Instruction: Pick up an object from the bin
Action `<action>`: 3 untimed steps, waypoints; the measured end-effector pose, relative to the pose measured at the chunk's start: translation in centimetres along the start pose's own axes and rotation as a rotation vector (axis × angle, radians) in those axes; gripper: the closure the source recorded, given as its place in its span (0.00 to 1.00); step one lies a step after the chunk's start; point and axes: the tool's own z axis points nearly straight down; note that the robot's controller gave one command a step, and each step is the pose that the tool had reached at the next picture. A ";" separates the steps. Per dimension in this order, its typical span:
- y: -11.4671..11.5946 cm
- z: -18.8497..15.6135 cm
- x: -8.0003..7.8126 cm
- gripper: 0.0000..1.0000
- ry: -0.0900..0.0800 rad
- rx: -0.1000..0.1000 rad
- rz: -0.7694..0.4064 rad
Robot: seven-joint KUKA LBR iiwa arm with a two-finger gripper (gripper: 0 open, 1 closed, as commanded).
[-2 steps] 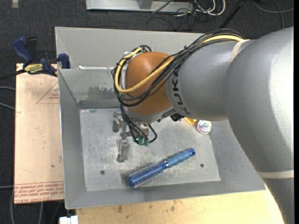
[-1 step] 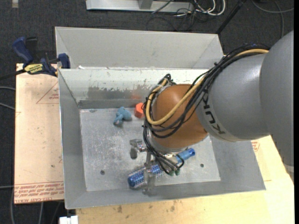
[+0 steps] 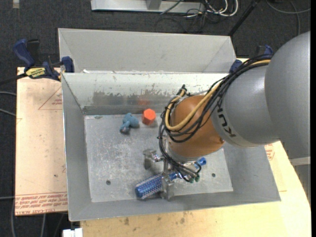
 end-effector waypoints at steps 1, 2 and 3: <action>0.3 -0.1 0.1 1.00 0.003 -0.002 -0.003; 2.9 -0.1 0.4 1.00 0.005 -0.004 -0.024; 2.7 -16.9 1.1 1.00 -0.005 0.000 -0.018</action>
Offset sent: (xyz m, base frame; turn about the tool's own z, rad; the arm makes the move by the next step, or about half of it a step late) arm 0.0000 0.0000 0.0000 0.0000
